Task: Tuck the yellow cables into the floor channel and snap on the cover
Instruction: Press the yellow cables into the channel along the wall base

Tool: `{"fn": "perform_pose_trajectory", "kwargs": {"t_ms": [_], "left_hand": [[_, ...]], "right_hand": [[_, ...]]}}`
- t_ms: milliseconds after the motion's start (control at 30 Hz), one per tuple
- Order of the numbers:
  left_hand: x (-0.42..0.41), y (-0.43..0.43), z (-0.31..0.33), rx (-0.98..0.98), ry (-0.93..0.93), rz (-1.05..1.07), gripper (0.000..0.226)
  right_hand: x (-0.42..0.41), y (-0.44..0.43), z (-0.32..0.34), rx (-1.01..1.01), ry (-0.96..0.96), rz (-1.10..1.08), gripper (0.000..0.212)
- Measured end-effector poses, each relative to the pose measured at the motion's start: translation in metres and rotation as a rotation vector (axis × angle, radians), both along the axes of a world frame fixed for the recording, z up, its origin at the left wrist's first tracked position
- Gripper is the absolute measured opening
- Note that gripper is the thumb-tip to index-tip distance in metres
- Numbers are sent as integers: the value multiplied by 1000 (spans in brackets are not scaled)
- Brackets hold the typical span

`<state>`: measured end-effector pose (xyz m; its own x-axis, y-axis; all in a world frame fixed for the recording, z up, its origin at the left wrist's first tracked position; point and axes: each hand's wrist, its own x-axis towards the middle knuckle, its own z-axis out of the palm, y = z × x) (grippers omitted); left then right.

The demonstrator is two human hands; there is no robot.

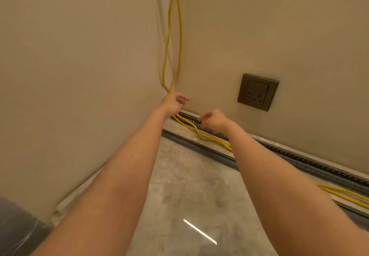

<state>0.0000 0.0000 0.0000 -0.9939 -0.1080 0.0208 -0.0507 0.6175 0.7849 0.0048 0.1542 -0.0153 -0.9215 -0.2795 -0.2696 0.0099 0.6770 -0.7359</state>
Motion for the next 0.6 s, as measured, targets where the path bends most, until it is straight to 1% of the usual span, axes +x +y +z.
{"fn": "perform_pose_trajectory", "kwargs": {"t_ms": [67,133,167,233,267,300,400,467,600], "left_hand": [[-7,-4,-9,-74,-7,6,41],[-13,-8,-21,-229,-34,16,40],[-15,-10,-25,-391,-49,5,41],[-17,-14,-30,-788,-39,-41,44],[-17,-15,-31,-923,-3,-79,45],[-20,-16,-33,-995,17,-106,46],[-30,-17,-44,-1068,4,-156,46],[-34,-19,-52,-1100,-23,-189,45],[-39,-21,-58,-1169,-16,-239,42]], "right_hand": [[-4,-6,-10,107,72,28,27],[-2,-10,-21,324,132,108,25],[-1,-13,-26,443,159,157,25],[-1,-15,-35,574,209,215,25],[1,-17,-36,608,239,217,25],[1,-21,-38,632,261,214,27],[1,-30,-45,694,333,184,40],[1,-32,-48,744,375,200,45],[-2,-30,-52,782,409,238,39]]}}
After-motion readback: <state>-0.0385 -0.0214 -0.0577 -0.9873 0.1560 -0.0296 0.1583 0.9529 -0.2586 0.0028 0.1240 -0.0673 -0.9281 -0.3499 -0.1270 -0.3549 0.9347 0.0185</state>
